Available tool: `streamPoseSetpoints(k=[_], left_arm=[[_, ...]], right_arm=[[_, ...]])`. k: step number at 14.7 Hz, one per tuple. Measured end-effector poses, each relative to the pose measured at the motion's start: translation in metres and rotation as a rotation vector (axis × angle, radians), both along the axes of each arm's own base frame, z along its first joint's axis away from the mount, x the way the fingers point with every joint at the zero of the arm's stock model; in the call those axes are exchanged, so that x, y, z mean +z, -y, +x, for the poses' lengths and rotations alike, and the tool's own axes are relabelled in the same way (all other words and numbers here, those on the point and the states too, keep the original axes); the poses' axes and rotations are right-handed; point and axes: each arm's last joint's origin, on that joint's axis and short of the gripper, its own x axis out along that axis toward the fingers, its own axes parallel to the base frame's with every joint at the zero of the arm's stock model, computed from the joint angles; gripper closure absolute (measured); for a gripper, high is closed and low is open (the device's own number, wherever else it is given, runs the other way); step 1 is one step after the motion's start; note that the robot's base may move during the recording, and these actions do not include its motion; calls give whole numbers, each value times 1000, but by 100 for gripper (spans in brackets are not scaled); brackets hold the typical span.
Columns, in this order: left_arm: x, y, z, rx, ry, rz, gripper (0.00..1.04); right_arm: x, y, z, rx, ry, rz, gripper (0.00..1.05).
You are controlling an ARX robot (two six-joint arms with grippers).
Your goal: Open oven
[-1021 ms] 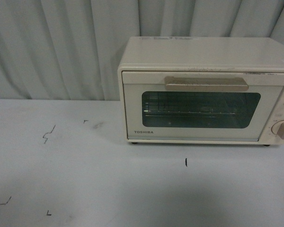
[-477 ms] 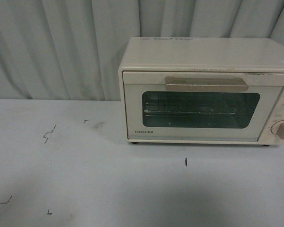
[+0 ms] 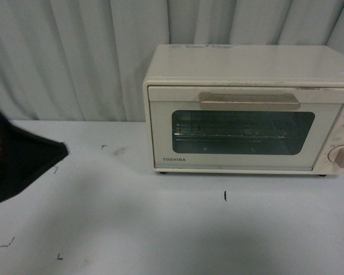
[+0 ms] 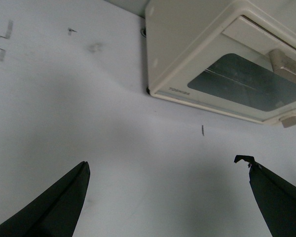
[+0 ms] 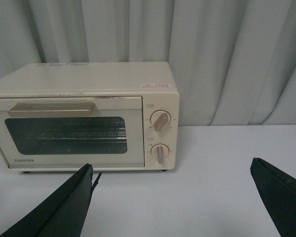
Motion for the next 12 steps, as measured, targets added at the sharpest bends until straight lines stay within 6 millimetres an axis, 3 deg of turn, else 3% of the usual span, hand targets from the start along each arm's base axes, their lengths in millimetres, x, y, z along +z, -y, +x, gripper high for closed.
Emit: streamPoseSetpoints(k=[2, 4, 6, 9, 12], left_arm=[[-22, 24, 25, -36, -94, -69, 7], [-60, 46, 32, -54, -263, -120, 7], [-81, 67, 37, -64, -347, -155, 7], [-91, 88, 46, -62, -402, -243, 7], [-95, 94, 46, -53, -432, -278, 7]], right_arm=[[0, 0, 0, 0, 0, 0, 6], [0, 0, 0, 0, 0, 0, 6], [0, 0, 0, 0, 0, 0, 6], [0, 0, 0, 0, 0, 0, 6], [0, 0, 0, 0, 0, 0, 6]])
